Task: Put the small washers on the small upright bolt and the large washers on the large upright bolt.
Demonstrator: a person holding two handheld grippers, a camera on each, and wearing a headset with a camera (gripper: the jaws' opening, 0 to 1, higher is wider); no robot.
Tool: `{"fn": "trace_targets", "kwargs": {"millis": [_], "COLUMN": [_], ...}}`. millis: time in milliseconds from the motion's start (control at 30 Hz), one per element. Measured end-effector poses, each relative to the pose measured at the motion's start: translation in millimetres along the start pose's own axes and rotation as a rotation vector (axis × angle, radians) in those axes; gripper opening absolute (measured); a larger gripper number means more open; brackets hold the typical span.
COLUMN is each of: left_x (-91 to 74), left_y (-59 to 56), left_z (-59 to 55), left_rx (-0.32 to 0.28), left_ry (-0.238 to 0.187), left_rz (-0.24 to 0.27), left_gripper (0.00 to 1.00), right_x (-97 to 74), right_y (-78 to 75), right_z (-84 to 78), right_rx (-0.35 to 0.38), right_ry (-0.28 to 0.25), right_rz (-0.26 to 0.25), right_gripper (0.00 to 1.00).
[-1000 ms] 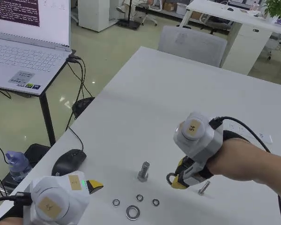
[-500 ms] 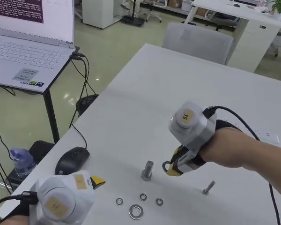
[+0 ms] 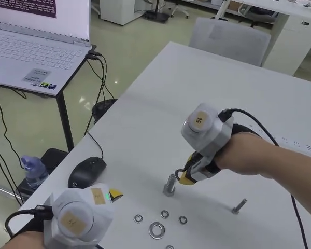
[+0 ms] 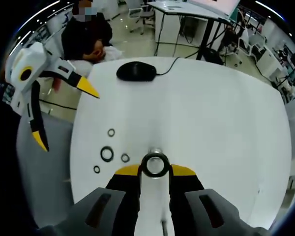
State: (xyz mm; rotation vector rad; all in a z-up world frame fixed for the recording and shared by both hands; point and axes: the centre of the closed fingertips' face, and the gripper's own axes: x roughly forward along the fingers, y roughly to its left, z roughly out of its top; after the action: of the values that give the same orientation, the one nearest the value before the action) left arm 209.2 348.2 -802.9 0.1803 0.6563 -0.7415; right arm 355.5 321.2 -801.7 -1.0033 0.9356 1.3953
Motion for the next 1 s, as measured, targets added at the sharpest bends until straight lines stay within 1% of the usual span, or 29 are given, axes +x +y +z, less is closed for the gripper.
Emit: {"fn": "trace_targets", "kwargs": {"millis": [100, 300, 400, 567, 667, 1000], "left_x": [0.5, 1.3, 1.2, 0.6, -0.1, -1.1], "left_y": [1.6, 3.6, 3.2, 2.4, 2.3, 3.0], "left_z": [-1.0, 0.3, -0.1, -0.6, -1.1, -2.6], "left_rx": [-0.002, -0.01, -0.016, -0.02, -0.019, -0.032], "left_ry": [0.005, -0.001, -0.002, -0.004, -0.003, -0.001], "left_rz": [0.006, 0.015, 0.015, 0.015, 0.018, 0.015], "left_gripper": [0.99, 0.99, 0.99, 0.98, 0.98, 0.94], "right_x": [3.4, 9.8, 14.8, 17.1, 20.9, 33.5], "right_y": [-1.3, -0.4, 0.1, -0.5, -0.6, -0.1], "right_z": [2.1, 5.7, 4.7, 6.2, 4.1, 2.4], "right_rx": [-0.005, -0.015, -0.024, -0.025, -0.023, -0.052], "right_ry": [0.002, 0.008, 0.022, 0.021, 0.029, 0.055], "right_rz": [0.002, 0.014, 0.017, 0.02, 0.024, 0.023], "right_gripper": [0.22, 0.22, 0.22, 0.22, 0.22, 0.22]}}
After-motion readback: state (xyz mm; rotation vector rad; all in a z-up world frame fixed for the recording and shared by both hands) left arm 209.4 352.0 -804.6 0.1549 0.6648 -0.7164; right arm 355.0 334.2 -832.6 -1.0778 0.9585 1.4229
